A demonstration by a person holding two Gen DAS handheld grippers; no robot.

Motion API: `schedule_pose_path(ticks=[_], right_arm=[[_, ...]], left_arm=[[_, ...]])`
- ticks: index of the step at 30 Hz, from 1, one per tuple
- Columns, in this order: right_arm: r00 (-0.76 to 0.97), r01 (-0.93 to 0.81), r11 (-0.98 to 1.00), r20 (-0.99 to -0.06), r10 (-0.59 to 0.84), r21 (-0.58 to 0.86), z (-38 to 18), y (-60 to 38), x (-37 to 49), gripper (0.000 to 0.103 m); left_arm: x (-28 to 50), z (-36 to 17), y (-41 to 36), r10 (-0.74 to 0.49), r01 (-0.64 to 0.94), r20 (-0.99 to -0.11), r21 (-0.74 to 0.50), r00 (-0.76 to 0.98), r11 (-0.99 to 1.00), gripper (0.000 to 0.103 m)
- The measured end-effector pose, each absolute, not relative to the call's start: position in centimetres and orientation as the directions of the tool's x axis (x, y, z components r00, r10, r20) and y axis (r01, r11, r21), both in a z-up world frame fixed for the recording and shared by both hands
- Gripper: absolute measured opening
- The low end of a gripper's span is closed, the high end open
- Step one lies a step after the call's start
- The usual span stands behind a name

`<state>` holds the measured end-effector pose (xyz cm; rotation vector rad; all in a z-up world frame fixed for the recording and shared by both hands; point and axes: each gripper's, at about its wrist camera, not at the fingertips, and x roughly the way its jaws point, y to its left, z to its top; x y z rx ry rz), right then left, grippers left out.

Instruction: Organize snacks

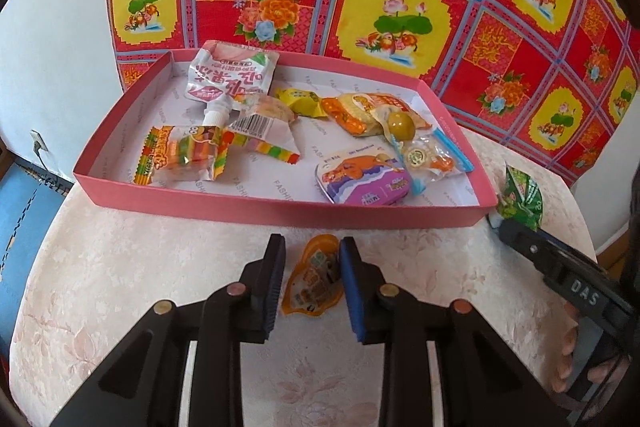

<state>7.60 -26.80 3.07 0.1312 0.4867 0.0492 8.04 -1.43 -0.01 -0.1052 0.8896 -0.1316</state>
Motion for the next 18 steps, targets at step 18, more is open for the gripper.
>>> schedule_pose_path(ticks=[18], right_arm=[[0.873,0.043,0.998,-0.488,-0.014,0.049,3.1,-25.8,7.9,0.056]], left_arm=[[7.4,0.0,-2.2,-0.095,0.068,-0.768,-0.067,0.633,0.995,0.032]])
